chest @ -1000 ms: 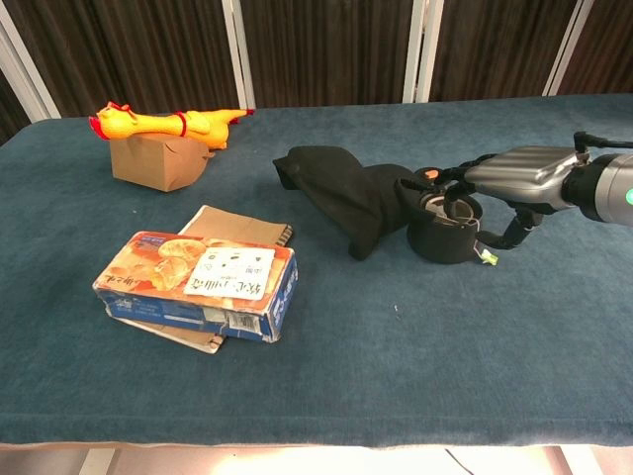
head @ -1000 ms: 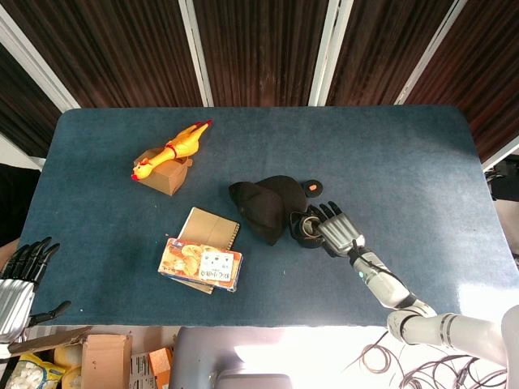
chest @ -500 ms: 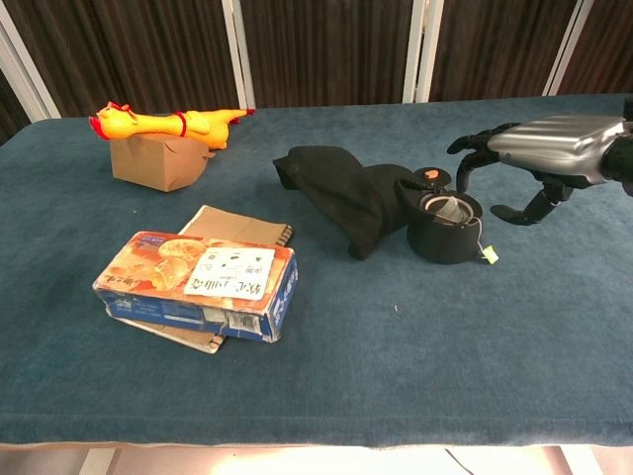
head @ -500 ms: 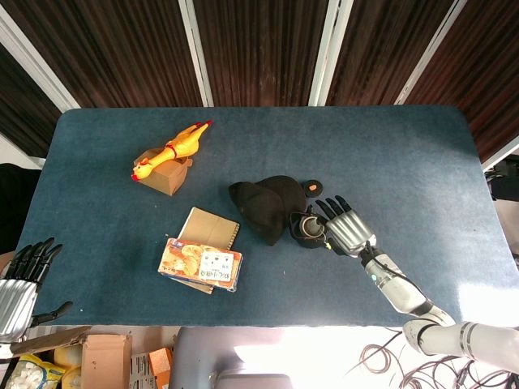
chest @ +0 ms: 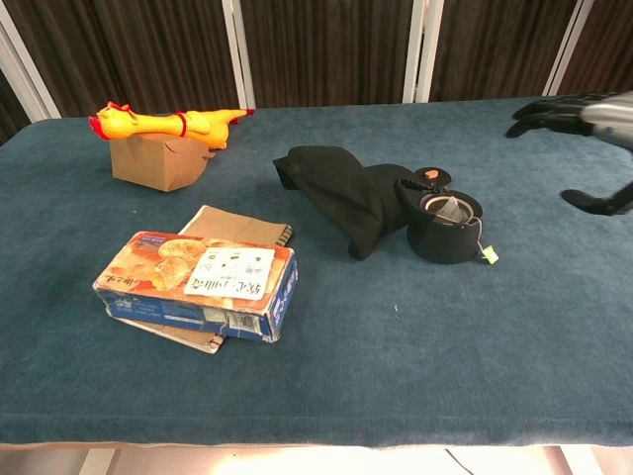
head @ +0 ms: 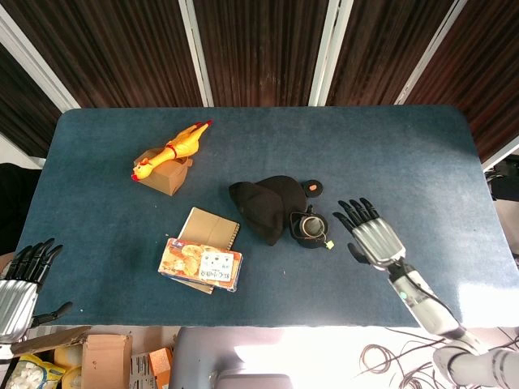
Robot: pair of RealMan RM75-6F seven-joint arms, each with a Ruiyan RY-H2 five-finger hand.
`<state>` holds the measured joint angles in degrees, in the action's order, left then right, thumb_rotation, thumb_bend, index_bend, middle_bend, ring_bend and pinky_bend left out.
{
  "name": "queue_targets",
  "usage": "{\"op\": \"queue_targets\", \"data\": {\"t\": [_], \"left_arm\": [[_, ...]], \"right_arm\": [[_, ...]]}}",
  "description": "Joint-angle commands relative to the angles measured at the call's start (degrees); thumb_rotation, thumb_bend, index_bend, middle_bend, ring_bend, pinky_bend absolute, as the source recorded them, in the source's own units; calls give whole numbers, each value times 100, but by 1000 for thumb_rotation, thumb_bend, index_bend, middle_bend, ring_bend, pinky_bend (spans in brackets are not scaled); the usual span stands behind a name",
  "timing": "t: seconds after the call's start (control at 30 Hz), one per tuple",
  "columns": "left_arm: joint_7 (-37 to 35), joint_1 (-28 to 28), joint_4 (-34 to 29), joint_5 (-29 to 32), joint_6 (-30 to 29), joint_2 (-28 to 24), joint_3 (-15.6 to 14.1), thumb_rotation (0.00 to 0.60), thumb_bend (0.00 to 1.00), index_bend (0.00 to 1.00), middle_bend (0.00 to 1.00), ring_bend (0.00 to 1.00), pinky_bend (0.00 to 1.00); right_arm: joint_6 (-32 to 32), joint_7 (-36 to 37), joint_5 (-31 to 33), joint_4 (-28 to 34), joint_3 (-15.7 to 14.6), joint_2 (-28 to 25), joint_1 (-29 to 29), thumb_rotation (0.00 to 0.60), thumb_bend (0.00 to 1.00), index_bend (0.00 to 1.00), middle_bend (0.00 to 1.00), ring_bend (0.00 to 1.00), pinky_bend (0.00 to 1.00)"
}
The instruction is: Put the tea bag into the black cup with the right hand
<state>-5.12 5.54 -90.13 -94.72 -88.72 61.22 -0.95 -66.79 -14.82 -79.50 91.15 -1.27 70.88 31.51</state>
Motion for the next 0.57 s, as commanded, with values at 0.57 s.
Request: {"op": "queue_targets", "data": {"t": [0.57], "left_arm": [[257,74,-66,130,212,71,22,600,20,0,0,0,68]], "right_arm": [[-2156,1000,-1005,-846,-363,113,-1922,600,385,70,5,0,0]]}}
